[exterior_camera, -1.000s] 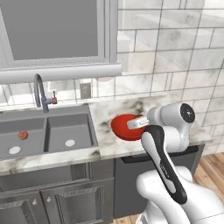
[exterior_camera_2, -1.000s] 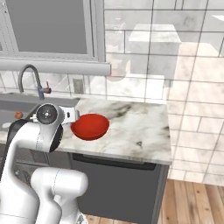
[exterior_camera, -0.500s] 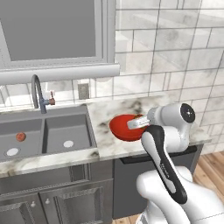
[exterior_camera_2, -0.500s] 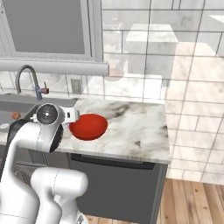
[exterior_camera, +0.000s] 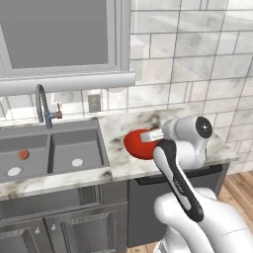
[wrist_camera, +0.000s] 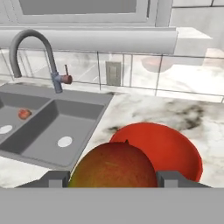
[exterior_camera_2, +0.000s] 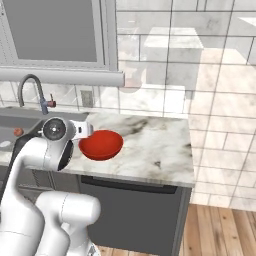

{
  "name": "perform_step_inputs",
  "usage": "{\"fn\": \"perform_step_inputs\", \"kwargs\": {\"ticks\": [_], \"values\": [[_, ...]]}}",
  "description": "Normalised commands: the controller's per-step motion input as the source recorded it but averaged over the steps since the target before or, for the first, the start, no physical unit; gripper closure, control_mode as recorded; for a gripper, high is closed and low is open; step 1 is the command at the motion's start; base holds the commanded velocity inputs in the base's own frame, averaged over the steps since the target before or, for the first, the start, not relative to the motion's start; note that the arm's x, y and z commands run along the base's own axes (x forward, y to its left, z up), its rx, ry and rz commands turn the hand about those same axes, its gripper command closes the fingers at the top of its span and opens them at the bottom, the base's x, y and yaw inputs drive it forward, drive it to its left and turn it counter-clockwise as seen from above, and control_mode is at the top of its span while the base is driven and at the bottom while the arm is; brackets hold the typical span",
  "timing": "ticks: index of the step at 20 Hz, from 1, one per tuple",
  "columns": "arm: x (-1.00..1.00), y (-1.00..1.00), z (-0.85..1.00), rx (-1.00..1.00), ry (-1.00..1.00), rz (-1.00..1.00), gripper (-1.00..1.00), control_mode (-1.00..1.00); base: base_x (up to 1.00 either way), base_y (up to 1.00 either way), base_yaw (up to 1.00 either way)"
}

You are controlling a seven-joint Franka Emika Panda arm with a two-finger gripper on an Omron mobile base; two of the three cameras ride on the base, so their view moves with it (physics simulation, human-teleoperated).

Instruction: Pick the mangos from the cabinet and place them in one bowl. Pick the peach from the sink and place it in the other bowl.

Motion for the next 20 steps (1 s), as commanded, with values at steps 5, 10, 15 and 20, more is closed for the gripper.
{"fn": "perform_step_inputs", "kwargs": {"ticks": [5,10,15,20], "values": [[0.52,0.0,-0.06,-0.01,0.0,-0.06,1.0,-1.0,0.0,0.0,0.0],[0.47,0.0,-0.28,0.0,0.07,-0.01,1.0,-1.0,0.0,0.0,0.0],[0.32,0.0,-0.39,-0.01,0.13,0.0,1.0,-1.0,0.0,0.0,0.0],[0.38,0.0,-0.38,0.0,0.16,0.0,1.0,-1.0,0.0,0.0,0.0]]}}
